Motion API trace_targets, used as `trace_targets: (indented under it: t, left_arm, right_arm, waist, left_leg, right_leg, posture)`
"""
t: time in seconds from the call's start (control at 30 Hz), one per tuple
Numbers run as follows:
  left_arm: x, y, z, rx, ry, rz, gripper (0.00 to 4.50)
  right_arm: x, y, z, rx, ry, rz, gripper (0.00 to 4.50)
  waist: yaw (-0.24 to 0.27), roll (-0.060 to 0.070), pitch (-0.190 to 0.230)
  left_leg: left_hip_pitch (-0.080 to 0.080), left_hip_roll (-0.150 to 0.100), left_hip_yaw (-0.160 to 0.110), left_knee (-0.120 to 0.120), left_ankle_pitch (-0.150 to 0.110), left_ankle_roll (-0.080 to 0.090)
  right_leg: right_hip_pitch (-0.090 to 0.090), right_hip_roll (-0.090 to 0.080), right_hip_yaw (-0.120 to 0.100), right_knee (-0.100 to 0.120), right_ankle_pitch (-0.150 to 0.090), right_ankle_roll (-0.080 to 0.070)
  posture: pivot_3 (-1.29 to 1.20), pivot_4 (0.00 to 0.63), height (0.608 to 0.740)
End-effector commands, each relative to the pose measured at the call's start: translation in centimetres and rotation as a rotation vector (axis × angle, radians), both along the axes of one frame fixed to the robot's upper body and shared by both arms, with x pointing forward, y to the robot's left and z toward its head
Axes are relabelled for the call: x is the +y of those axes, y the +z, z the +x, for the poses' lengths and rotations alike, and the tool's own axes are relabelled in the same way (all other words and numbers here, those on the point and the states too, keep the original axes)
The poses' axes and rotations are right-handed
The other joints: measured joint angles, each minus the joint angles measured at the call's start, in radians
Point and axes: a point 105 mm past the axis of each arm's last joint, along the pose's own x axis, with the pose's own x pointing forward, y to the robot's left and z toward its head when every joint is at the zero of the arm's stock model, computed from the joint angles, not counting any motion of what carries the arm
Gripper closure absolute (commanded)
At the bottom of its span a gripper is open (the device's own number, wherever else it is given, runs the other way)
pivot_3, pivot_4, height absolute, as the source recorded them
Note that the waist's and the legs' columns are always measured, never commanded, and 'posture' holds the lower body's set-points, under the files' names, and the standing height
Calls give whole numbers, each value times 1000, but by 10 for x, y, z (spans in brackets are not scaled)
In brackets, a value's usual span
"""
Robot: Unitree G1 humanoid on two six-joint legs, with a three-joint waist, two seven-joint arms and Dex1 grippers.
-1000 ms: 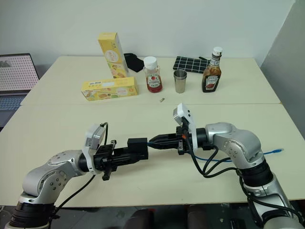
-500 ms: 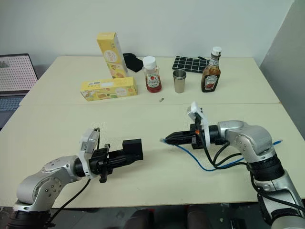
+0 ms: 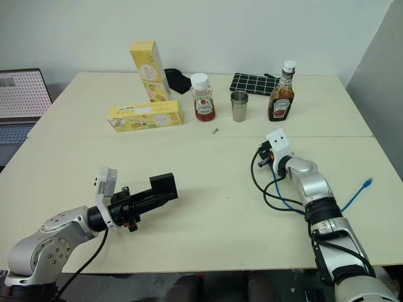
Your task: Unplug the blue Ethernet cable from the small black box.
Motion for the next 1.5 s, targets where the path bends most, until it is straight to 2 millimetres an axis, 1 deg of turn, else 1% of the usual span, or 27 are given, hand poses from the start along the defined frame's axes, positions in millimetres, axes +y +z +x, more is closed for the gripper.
trace_targets:
  t: [0.03,0.1,0.13,0.17,0.2,0.23,0.27,0.3,0.33,0.37,0.47,0.5,0.6,0.67,0.7,0.77,0.87,0.97,1.13,1.17,1.27,1.33,1.4,1.5]
  left_arm:
    - [13,6,16,-81,146,36,3691]
    - [20,8,24,-107,213,27,3691]
    - [26,10,30,-131,273,25,3691]
    - [31,11,34,-153,308,24,3691]
    - [35,12,38,-184,343,40,3691]
    - [44,11,44,-224,415,77,3691]
    - [59,11,52,-289,528,126,3691]
    - [73,9,58,-336,623,165,3691]
    - [81,8,60,-366,680,188,3691]
    - [85,7,62,-383,706,198,3691]
    - [106,-6,66,-420,861,247,3691]
    - [110,-9,67,-425,890,258,3691]
    - [111,-22,68,-402,913,239,3691]
    - [113,-36,68,-351,932,208,3691]
    - [113,-42,68,-332,933,204,3342]
    - [112,-51,67,-305,924,192,2957]
    - [113,-58,64,-286,918,192,2330]
    - [114,-64,56,-259,919,207,1737]
    - [114,-64,37,-235,928,232,624]
    - [114,-63,32,-229,924,236,472]
    - [108,-56,10,-185,875,266,472]
    - [105,-49,2,-169,843,296,472]
    - [102,-38,-6,-165,795,334,472]
    - [96,-23,-16,-170,697,409,472]
  right_arm:
    - [7,46,-9,-123,114,59,2643]
    - [15,55,-23,-137,219,71,2239]
    - [23,61,-35,-142,306,87,1965]
    - [31,66,-49,-140,400,103,1783]
    - [39,69,-63,-130,486,116,1510]
    - [48,71,-79,-117,578,113,1237]
    - [60,72,-92,-118,650,87,1237]
    - [69,72,-101,-125,696,49,1237]
    - [75,71,-106,-132,718,24,1237]
    - [78,71,-108,-136,725,9,1237]
    - [94,70,-104,-174,684,-28,1237]
    - [98,70,-104,-181,675,-31,1237]
    - [107,66,-108,-184,684,-36,1237]
    - [114,63,-115,-171,711,-36,1237]
    - [117,61,-119,-166,725,-40,1219]
    - [119,59,-122,-159,736,-42,1210]
    - [119,59,-123,-154,741,-47,1210]
    - [119,57,-124,-145,743,-51,1210]
    - [118,55,-126,-127,742,-47,1210]
    - [118,55,-126,-124,740,-46,1210]
    - [112,53,-126,-110,721,-41,1210]
    - [107,52,-126,-101,705,-40,1210]
    - [97,51,-125,-85,681,-41,1210]
    - [75,52,-121,-70,629,-56,1210]
  waist:
    - [1,0,0]
    - [1,0,0]
    - [2,0,0]
    - [2,0,0]
    - [3,0,0]
    - [3,0,0]
    - [3,0,0]
    - [2,0,0]
    - [1,0,0]
    - [-1,0,0]
    - [0,0,0]
    - [1,0,0]
    - [3,0,0]
    - [6,-1,-1]
    - [7,-1,-1]
    - [7,-1,-1]
    - [6,-1,-1]
    - [4,-1,-1]
    - [-5,-1,-1]
    - [-5,-1,-1]
    - [-10,-2,-1]
    - [-10,-2,-1]
    - [-6,-2,-1]
    - [5,-2,-1]
  left_leg:
    - [0,0,0,0,0,0]
    - [0,0,0,0,0,0]
    - [0,0,-1,0,0,0]
    - [0,0,-1,0,0,0]
    - [0,0,-1,0,0,0]
    - [-1,0,-2,0,0,0]
    - [-1,1,-2,0,0,0]
    - [-1,1,-3,0,0,0]
    - [-1,0,-2,0,0,0]
    - [0,1,-2,0,0,0]
    - [0,0,-2,1,0,0]
    - [0,0,-2,1,0,0]
    - [-1,0,-3,1,0,0]
    - [-2,-1,-3,1,0,0]
    - [-2,-1,-3,2,0,0]
    - [-2,-2,-3,2,0,0]
    - [-2,-2,-3,3,0,0]
    - [-1,-2,-3,3,0,0]
    - [0,0,-1,2,0,0]
    - [0,0,-2,2,0,0]
    - [0,1,-2,2,0,0]
    - [0,1,-2,1,0,0]
    - [0,1,-3,1,0,0]
    - [-1,0,-5,1,0,0]
  right_leg:
    - [0,0,0,0,0,0]
    - [0,0,0,0,0,0]
    - [0,0,-1,0,0,0]
    - [0,0,-1,0,0,0]
    - [0,0,-1,-1,0,0]
    - [1,0,-1,-1,0,0]
    - [1,0,-1,-1,0,0]
    - [1,-1,-1,-1,0,0]
    - [1,-1,-1,-1,0,0]
    - [0,-2,-1,-1,0,0]
    - [1,-1,-1,0,0,0]
    - [1,-1,-2,0,0,0]
    - [0,-2,-2,0,0,0]
    - [0,-2,-3,-1,0,0]
    - [0,-2,-3,-1,0,0]
    - [0,-2,-3,-1,1,1]
    - [1,-2,-3,0,1,1]
    - [1,-2,-3,1,1,1]
    - [1,-2,-1,0,1,1]
    - [1,-2,-1,0,1,1]
    - [1,-3,-1,0,1,1]
    - [1,-3,0,0,1,1]
    - [1,-3,-1,0,1,1]
    - [1,-2,-1,0,1,1]
  posture:
    - [0,150,740]
    - [0,150,740]
    - [0,150,740]
    - [0,150,740]
    - [0,150,740]
    - [0,150,740]
    - [0,150,740]
    - [0,150,740]
    - [0,150,740]
    - [0,150,740]
    - [0,150,740]
    - [0,150,740]
    - [0,150,740]
    - [0,150,740]
    - [0,150,740]
    - [0,150,740]
    - [0,150,740]
    - [0,150,740]
    - [0,150,740]
    - [0,150,740]
    - [0,150,740]
    - [0,150,740]
    - [0,150,740]
    - [0,150,740]
